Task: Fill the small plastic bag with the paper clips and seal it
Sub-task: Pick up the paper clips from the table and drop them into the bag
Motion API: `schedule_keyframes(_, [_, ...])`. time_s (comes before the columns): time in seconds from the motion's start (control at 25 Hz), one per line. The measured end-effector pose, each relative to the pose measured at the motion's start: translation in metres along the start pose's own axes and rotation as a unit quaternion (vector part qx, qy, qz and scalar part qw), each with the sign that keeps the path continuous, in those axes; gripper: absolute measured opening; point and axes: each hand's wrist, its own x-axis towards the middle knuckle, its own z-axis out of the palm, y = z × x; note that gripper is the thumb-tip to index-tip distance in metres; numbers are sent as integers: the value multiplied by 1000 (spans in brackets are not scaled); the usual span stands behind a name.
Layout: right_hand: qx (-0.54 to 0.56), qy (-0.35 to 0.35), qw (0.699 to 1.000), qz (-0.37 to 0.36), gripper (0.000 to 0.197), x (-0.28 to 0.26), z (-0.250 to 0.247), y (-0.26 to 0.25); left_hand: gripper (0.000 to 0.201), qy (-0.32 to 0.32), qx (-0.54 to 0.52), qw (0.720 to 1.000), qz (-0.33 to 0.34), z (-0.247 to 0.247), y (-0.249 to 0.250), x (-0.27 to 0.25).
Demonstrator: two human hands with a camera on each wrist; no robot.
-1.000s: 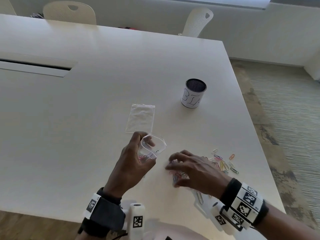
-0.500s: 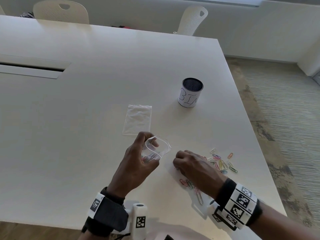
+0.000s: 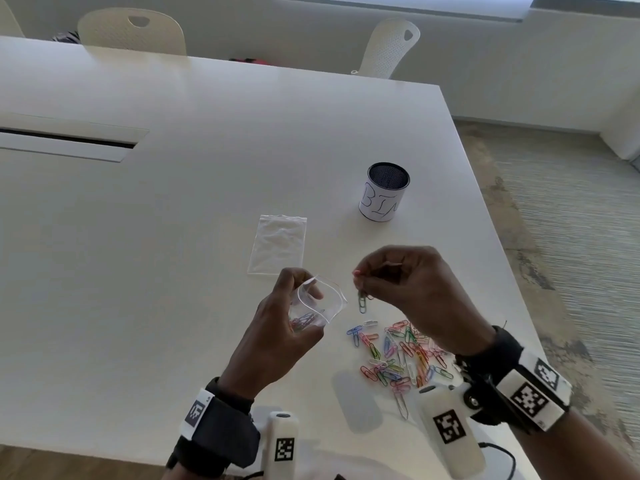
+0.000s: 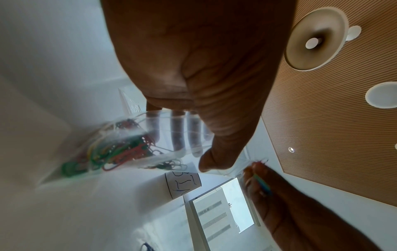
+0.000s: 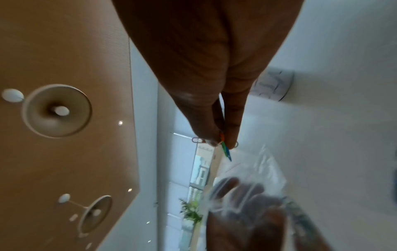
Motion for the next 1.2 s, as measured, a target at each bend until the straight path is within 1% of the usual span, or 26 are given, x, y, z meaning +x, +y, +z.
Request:
schedule_keyframes(0.08, [-11,-5,999,-31,7,8,16,-12,45,-4,2,1000,2,1,2,1])
schedule_keyframes(0.2, [-89,-8,993,-73,8,17,40,-8,46,-4,8,1000,-4,0,5,0])
schedule_keyframes(0.32, [-144,-38,985,-81,6,18,47,-4,49,1,16,1000,-14,-2,6,-1])
schedule_keyframes(0.48, [-173,-71,979,-81,19,15,44,-15,48,4,20,1000,-13,-2,5,0])
schedule_keyframes(0.56, [-193,-56,975,-94,18,14,36,-19,46,-1,13,1000,-8,-1,4,0])
schedule_keyframes(0.64, [-197,-19,976,-93,15,13,23,-18,44,-5,6,1000,1,0,4,2])
schedule_keyframes(0.72, [-195,15,978,-71,15,13,3,-11,44,-7,2,1000,7,1,4,3])
schedule_keyframes(0.84, [-263,41,964,-28,14,5,-32,13,45,-15,-1,1000,6,4,5,6])
schedule_keyframes(0.96, [-350,45,935,45,15,-10,-63,44,46,-30,-8,999,7,9,5,9])
schedule_keyframes(1.12, [-460,63,871,160,29,-30,-78,76,47,-40,-3,999,17,14,6,11])
schedule_keyframes(1.16, [-466,58,865,175,33,-32,-74,80,48,-38,1,999,18,14,6,11])
schedule_keyframes(1.2, [-462,50,866,184,35,-35,-71,84,48,-40,3,999,19,15,7,12])
